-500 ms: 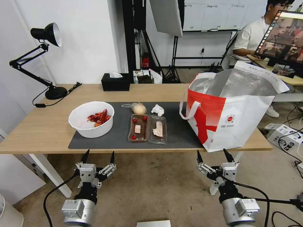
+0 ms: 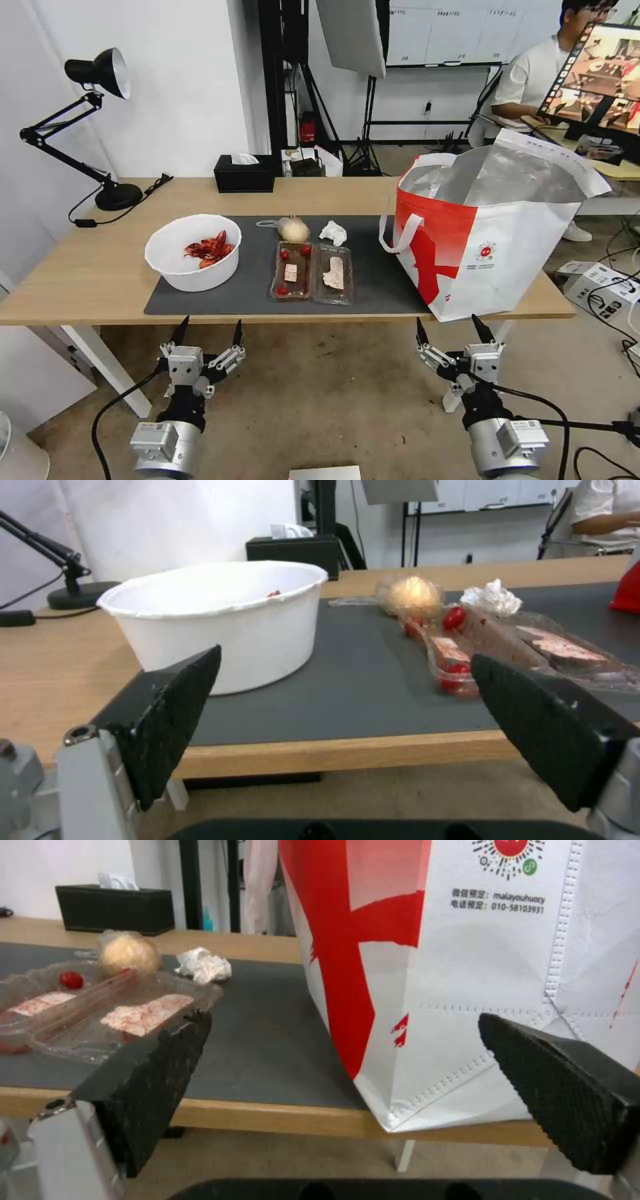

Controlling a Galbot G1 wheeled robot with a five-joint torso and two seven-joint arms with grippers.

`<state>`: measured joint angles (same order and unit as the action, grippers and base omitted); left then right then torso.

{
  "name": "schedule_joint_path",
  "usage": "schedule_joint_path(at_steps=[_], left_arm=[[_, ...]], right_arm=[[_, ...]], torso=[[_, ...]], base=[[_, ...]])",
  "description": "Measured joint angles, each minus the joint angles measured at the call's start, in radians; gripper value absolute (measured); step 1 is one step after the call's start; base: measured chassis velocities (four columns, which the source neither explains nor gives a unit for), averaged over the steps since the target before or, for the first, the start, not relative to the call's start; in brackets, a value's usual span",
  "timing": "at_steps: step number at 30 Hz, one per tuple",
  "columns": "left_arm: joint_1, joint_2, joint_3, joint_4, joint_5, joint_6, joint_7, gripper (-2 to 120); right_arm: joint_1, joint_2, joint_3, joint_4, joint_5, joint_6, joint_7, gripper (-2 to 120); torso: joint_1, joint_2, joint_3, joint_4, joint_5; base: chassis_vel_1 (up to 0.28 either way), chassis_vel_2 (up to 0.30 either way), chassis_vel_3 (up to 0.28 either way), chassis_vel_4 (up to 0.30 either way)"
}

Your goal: Pick up the trash from the table and place it into the takeout bag.

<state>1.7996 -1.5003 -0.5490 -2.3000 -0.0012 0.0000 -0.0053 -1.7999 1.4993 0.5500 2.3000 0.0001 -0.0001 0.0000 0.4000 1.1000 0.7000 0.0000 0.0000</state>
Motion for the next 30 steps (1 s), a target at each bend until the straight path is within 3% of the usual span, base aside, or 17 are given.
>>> schedule_joint_path(at_steps=[5, 8, 11, 30], left_arm=[[-0.004, -0.006, 0.014, -0.013, -0.014, -0.002, -0.057, 100], [-0.016, -0.02, 0.049, -0.052, -0.047, -0.021, -0.178, 100], [-0.02, -0.03, 0.067, -0.06, -0.06, -0.043, -0.222, 100], [-0.002, -0.035, 0.081, -0.05, -0.061, -0.054, -0.208, 100]], right_arm=[[0.042, -0.096, -0.004, 0.011, 0.035, -0.063, 0.006, 100], [0.1, -0.228, -0.01, 0.028, 0.086, -0.152, 0.015, 100], [0.122, -0.257, -0.017, 0.023, 0.109, -0.164, 0.011, 100], [0.123, -0.24, -0.05, -0.006, 0.13, -0.165, 0.013, 100]], torso=[[0.0, 0.0, 0.0, 0.0, -0.0001], [0.0, 0.0, 0.0, 0.0003, -0.0001], [0.0, 0.0, 0.0, 0.0003, 0.0004], [0.0, 0.0, 0.0, 0.0, 0.0]], base=[[0.0, 0.0, 0.0, 0.0], [0.0, 0.0, 0.0, 0.0], [0.0, 0.0, 0.0, 0.0], [0.0, 0.0, 0.0, 0.0]])
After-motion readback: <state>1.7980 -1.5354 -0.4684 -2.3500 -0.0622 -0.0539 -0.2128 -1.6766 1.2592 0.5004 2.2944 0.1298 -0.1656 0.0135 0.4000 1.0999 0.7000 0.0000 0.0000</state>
